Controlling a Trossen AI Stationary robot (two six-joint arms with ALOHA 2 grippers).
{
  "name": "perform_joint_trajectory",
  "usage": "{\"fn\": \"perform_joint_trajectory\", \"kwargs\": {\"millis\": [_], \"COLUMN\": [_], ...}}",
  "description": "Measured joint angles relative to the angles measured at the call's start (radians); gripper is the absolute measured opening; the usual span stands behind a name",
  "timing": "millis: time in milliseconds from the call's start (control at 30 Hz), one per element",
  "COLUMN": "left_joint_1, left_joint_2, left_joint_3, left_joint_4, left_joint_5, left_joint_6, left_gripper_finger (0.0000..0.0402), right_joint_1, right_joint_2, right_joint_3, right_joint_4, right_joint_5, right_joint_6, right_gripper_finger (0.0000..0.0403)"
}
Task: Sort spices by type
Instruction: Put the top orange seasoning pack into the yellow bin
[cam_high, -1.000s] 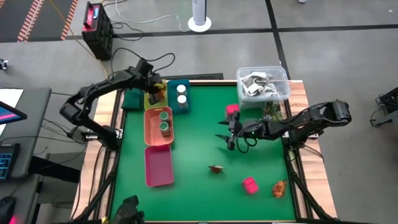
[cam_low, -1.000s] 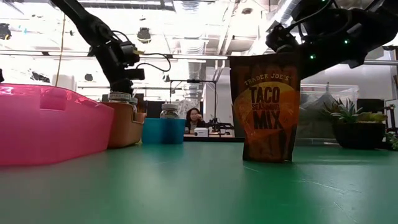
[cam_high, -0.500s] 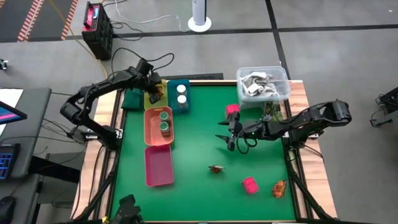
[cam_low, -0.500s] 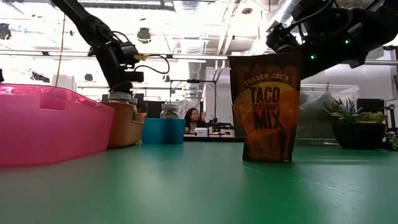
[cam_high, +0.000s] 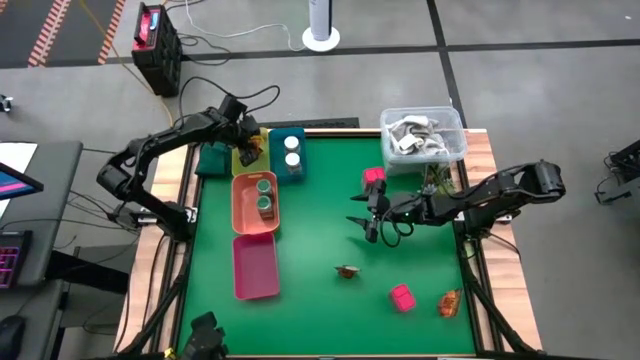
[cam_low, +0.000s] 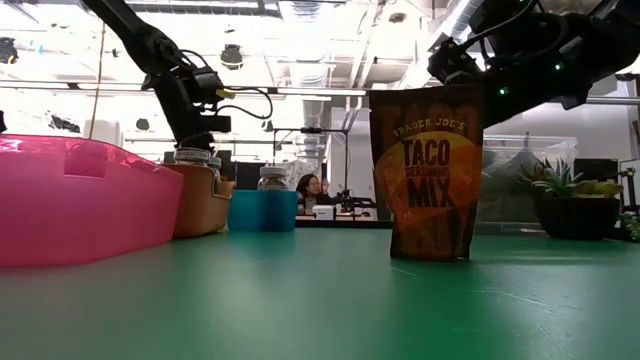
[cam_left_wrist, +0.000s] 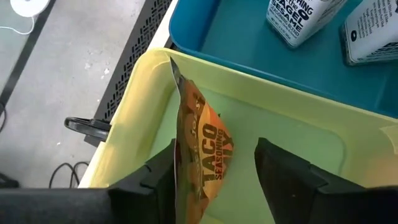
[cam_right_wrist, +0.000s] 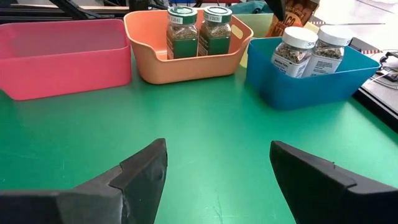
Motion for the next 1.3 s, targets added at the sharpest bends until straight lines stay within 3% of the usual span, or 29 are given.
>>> {"fn": "perform_joint_trajectory", "kwargs": {"millis": [333, 567, 767, 867, 933, 1167, 1300], "left_joint_1": [0.0, 0.0, -0.034, -0.109, -0.192, -0.57, -0.725], "left_joint_2": [-0.016, -0.096, -0.19, -0.207, -0.207, -0.207, -0.197], "left_joint_3": [0.0, 0.0, 0.0, 0.0, 0.0, -0.001, -0.001], "left_joint_4": [0.047, 0.11, 0.151, 0.152, 0.142, 0.201, 0.27], "left_joint_5": [-0.055, -0.07, 0.088, 0.209, 0.238, 0.151, 0.127], "left_joint_6": [-0.012, -0.003, -0.01, -0.058, -0.094, -0.174, -0.266], "left_gripper_finger": [0.0186, 0.0186, 0.0186, 0.0186, 0.0186, 0.0186, 0.0186], "right_joint_1": [0.0, 0.0, -0.008, -0.02, -0.035, -0.097, -0.096], "right_joint_2": [0.0, 0.0, 0.0, 0.0, -0.003, -0.065, -0.118], "right_joint_3": [0.0, 0.0, 0.0, 0.0, 0.0, -0.007, -0.037], "right_joint_4": [0.0, 0.0, 0.0, -0.01, -0.03, -0.12, -0.116], "right_joint_5": [0.0, 0.0, 0.0, 0.0, -0.001, -0.002, -0.003], "right_joint_6": [0.0, 0.0, 0.007, 0.015, 0.027, 0.071, 0.071], "right_gripper_finger": [0.031, 0.031, 0.031, 0.031, 0.031, 0.031, 0.031]}}
